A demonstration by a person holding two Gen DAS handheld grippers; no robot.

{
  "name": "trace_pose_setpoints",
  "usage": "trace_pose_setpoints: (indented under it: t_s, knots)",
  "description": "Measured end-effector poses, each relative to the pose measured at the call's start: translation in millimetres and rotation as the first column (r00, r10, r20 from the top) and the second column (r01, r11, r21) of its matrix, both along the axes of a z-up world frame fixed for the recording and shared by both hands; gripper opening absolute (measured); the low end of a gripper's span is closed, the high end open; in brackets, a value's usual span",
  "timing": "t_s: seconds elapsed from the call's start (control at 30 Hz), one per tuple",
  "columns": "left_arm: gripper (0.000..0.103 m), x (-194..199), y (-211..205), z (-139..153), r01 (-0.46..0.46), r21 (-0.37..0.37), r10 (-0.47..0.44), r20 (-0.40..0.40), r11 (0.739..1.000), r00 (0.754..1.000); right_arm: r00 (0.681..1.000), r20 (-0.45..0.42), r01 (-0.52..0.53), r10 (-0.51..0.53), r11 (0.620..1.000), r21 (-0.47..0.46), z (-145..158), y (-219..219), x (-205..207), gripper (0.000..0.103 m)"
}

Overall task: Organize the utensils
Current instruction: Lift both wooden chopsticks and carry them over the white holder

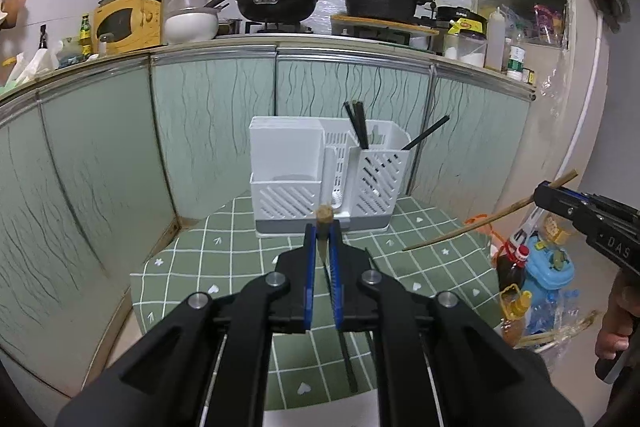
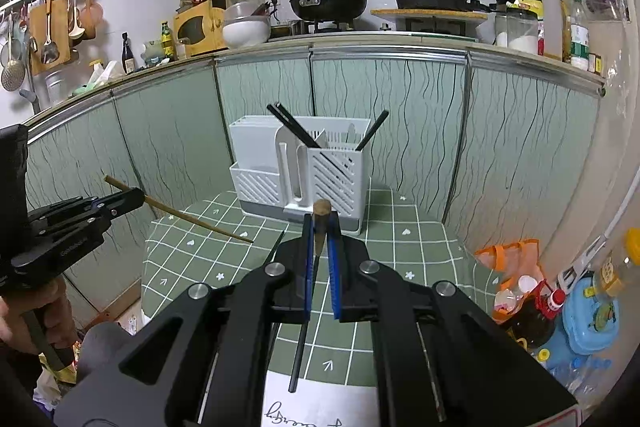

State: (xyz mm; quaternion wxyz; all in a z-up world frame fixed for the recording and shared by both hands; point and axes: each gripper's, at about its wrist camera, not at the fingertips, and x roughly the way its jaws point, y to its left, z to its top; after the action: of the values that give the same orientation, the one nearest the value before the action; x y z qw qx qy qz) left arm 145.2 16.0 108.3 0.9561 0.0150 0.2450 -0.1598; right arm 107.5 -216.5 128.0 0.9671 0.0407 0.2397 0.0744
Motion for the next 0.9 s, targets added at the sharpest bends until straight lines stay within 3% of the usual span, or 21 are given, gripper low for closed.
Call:
trace_pose_setpoints:
  t_s: [0.63, 0.9]
  knots:
    - [0.008, 49.8, -34.4, 55.1, 0.140, -0.036, -0.140, -0.023, 0.990, 0.990, 0.999, 0.025, -0.047, 0.047, 0.999, 0.006, 66.0, -25.6, 31.0, 0.006]
    - [0.008, 69.2, -56.0, 93.2, 0.222, -0.025, -0.222, 0.014, 0.975, 0.975, 0.997, 0.043, -0.065, 0.065, 0.998, -0.007, 103.7, -39.8, 57.1, 0.006]
